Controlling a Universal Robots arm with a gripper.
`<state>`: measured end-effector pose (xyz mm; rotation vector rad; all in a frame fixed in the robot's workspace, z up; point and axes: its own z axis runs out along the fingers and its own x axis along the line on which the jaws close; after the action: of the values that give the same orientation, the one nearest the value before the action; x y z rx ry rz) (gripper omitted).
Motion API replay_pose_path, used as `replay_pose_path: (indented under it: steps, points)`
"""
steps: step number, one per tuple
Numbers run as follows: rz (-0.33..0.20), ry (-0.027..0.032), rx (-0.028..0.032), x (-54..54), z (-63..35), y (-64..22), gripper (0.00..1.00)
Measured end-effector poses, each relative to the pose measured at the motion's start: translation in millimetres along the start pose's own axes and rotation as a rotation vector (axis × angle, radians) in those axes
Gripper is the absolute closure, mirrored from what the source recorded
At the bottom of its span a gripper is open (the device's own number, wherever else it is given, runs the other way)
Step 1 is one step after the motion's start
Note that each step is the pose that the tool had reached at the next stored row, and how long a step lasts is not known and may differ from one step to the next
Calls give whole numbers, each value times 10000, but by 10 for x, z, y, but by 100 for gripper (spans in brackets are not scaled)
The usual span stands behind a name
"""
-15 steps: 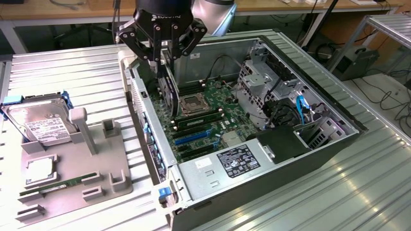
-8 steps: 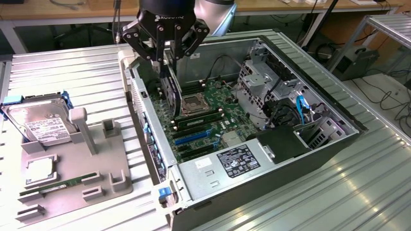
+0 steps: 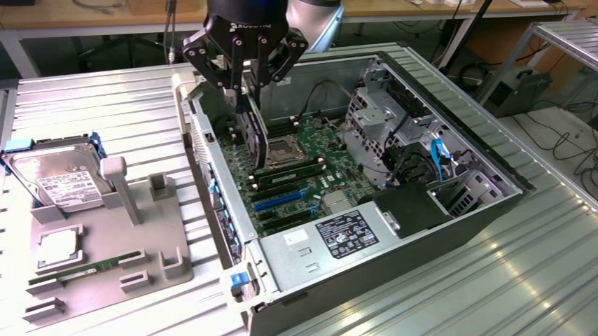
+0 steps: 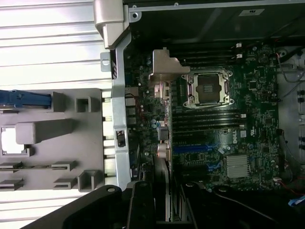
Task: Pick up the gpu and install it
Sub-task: 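Pick up the gpu and move the gpu toward the slot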
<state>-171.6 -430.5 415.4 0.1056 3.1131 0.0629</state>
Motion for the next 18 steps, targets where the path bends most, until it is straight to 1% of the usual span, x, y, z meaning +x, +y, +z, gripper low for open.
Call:
replay_pose_path:
  steps: [14, 16, 18]
  points:
    - [0, 0, 0, -57, 16, 3, 74]
    - [0, 0, 0, -148, 56, 11, 74]
    - [0, 0, 1, -279, 120, 19, 74]
